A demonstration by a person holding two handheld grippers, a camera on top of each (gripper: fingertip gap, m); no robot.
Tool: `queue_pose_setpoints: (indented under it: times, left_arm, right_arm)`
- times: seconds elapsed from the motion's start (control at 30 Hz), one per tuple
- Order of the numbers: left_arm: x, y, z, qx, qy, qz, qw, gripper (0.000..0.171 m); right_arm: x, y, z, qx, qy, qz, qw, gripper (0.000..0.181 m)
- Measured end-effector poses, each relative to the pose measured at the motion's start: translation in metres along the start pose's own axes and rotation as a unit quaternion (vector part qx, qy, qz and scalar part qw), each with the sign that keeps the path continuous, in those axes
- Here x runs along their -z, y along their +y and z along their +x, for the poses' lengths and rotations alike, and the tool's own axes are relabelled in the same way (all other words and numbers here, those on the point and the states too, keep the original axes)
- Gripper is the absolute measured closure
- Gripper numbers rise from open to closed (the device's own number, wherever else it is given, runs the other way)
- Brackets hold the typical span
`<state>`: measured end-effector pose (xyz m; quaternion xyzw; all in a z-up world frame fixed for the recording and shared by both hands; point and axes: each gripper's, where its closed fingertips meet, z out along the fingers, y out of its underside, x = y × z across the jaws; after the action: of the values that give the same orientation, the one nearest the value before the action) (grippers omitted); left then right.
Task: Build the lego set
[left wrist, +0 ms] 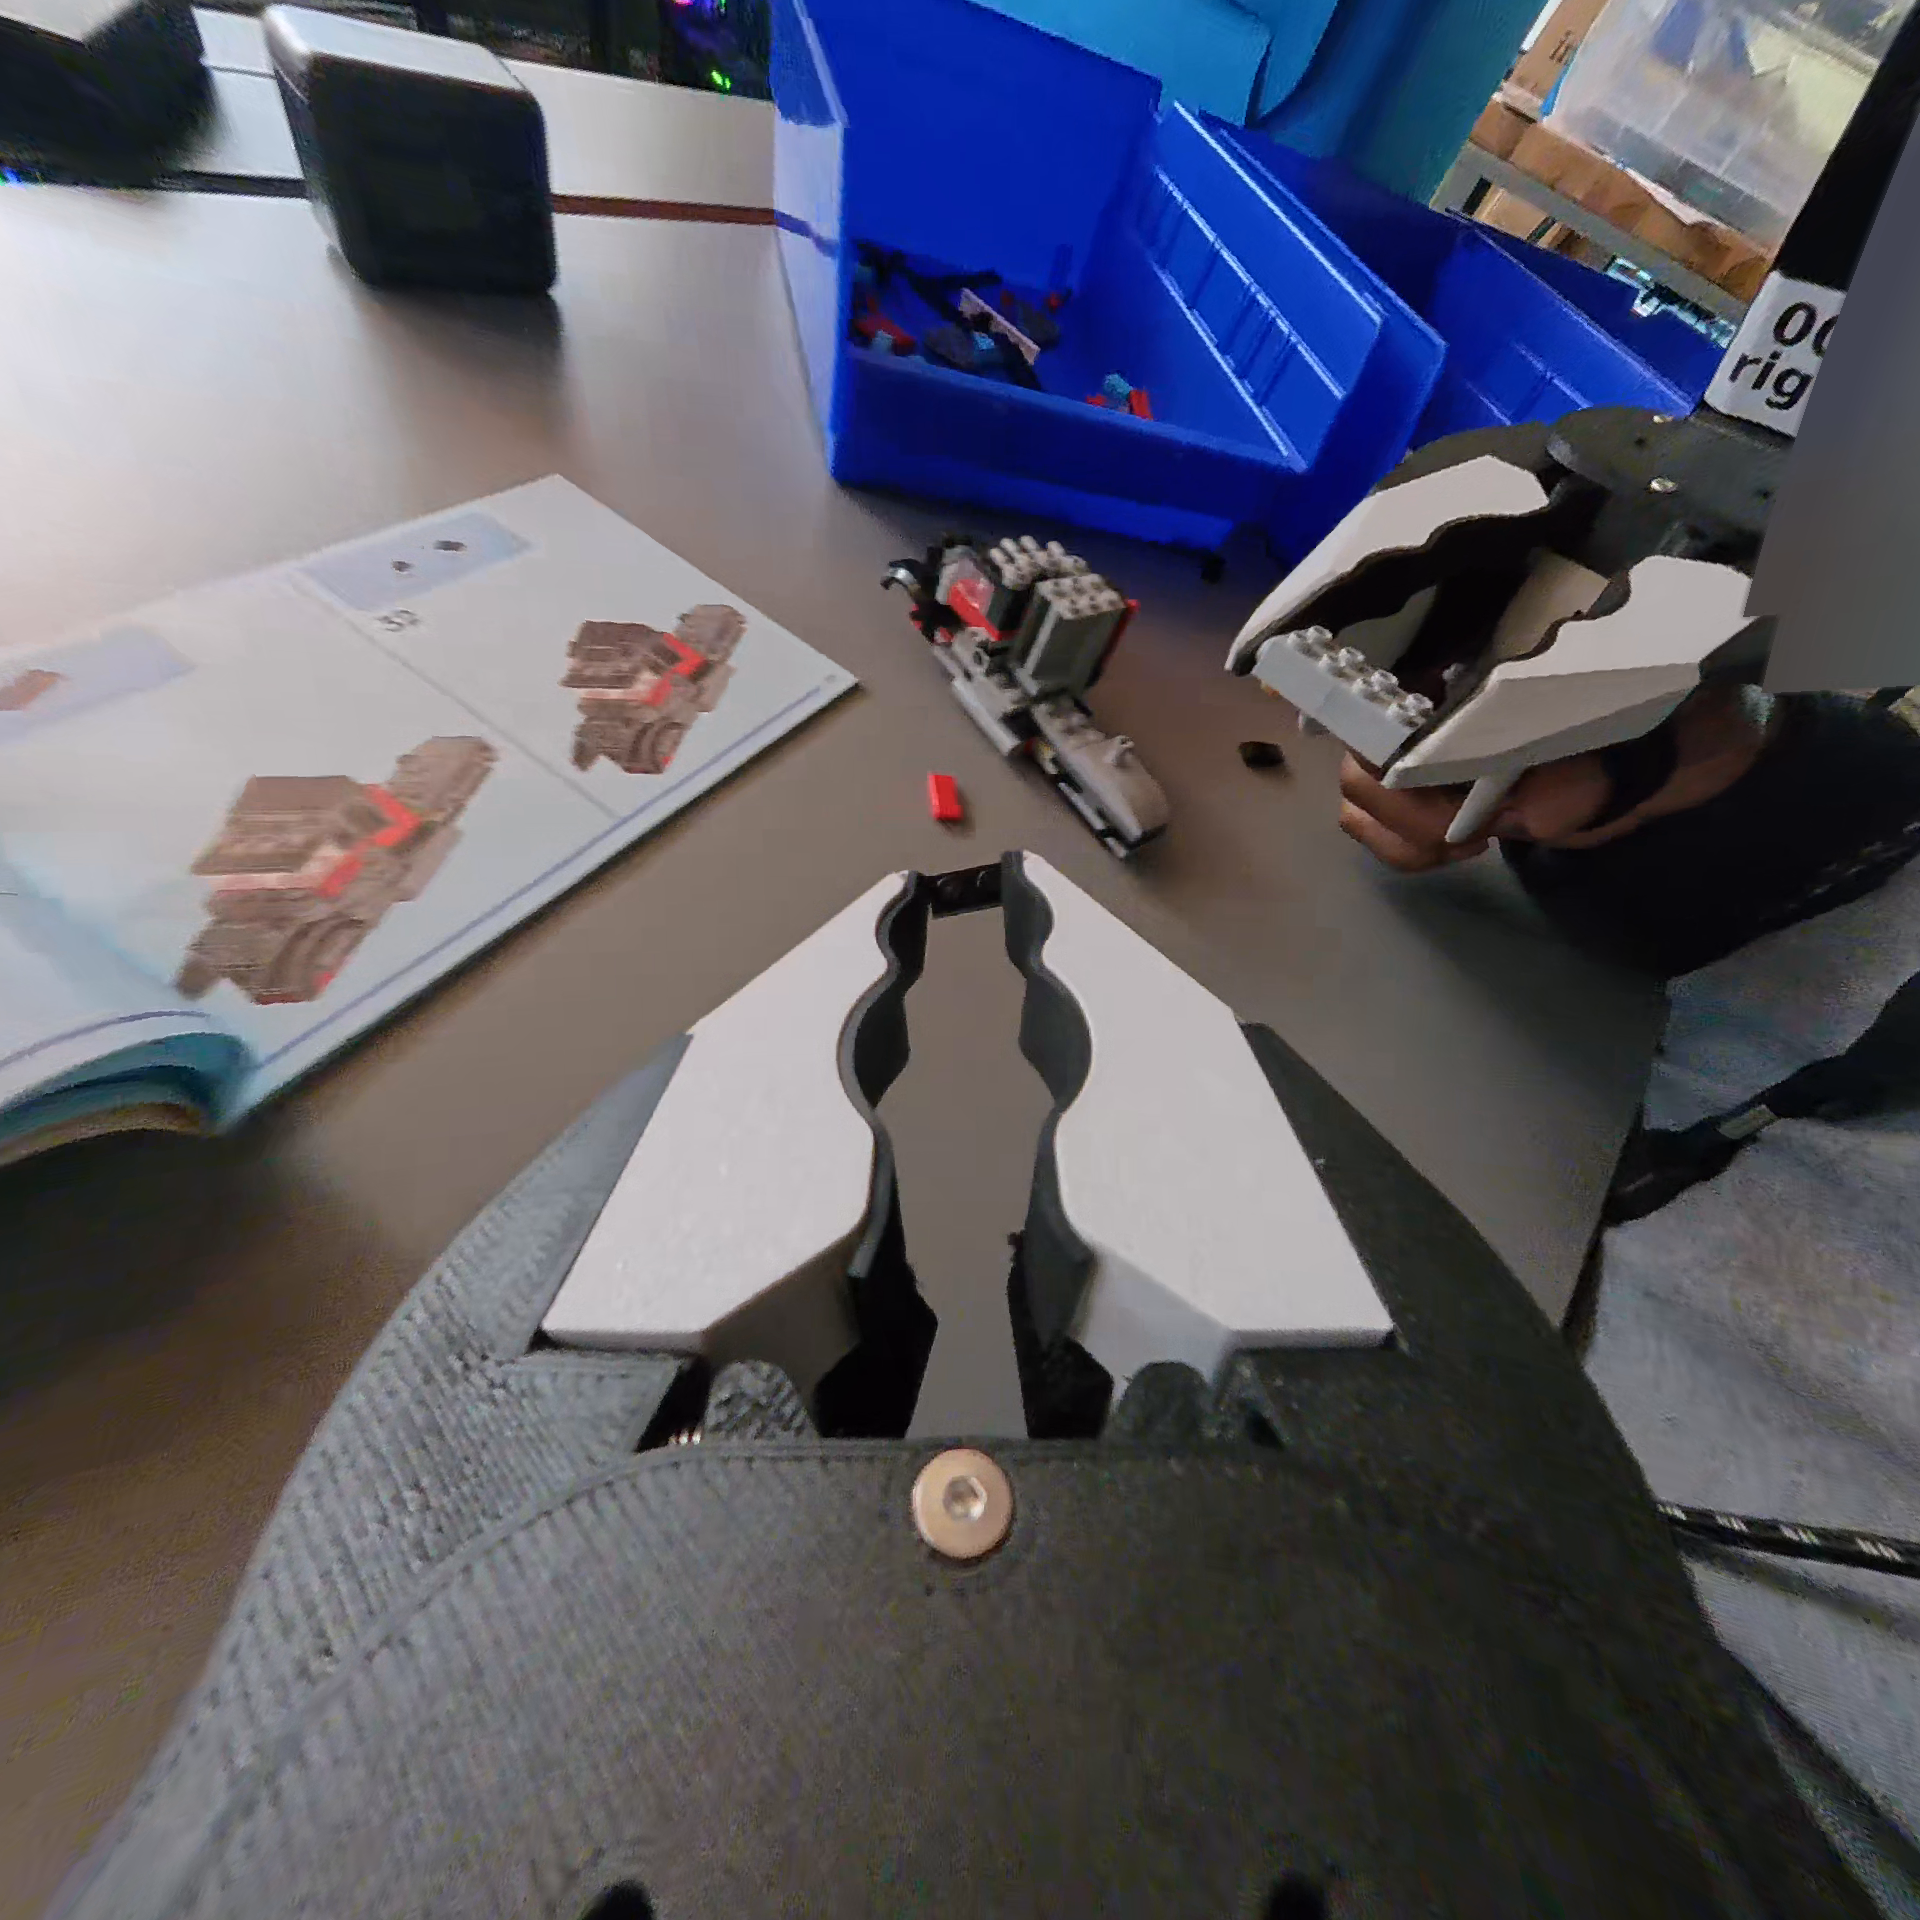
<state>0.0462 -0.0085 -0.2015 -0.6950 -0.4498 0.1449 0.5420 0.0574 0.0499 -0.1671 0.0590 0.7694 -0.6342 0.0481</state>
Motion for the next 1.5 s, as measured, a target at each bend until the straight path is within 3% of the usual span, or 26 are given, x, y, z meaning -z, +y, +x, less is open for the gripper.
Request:
queue_pose_setpoints:
  times: [0.33, 0.73, 0.97, 1.2, 1.5]
  left_arm:
    - [0.024, -0.013, -0.037, -0.021, 0.049, 0.035, 0.998, 0.156]
    - [0.037, -0.026, -0.045, 0.055, 0.102, 0.082, 0.99, 0.156]
    - [0.032, -0.022, -0.049, 0.061, 0.088, 0.065, 0.992, 0.156]
    - [0.034, -0.026, -0.058, 0.041, 0.025, 0.084, 0.995, 0.156]
    - [0.033, -0.021, -0.058, 0.074, -0.017, 0.091, 0.993, 0.156]
  right_arm:
    - [-0.059, 0.0, 0.004, -0.005, 0.007, -0.015, 1.0, 0.144]
    - [-0.067, 0.005, 0.014, -0.023, 0.027, -0.037, 0.999, 0.144]
    - [-0.068, 0.007, 0.008, 0.001, 0.022, -0.045, 0.999, 0.144]
    - [-0.071, 0.006, 0.009, -0.013, 0.021, -0.042, 0.999, 0.144]
    - [-0.08, 0.005, -0.015, 0.001, -0.014, -0.042, 0.999, 0.144]
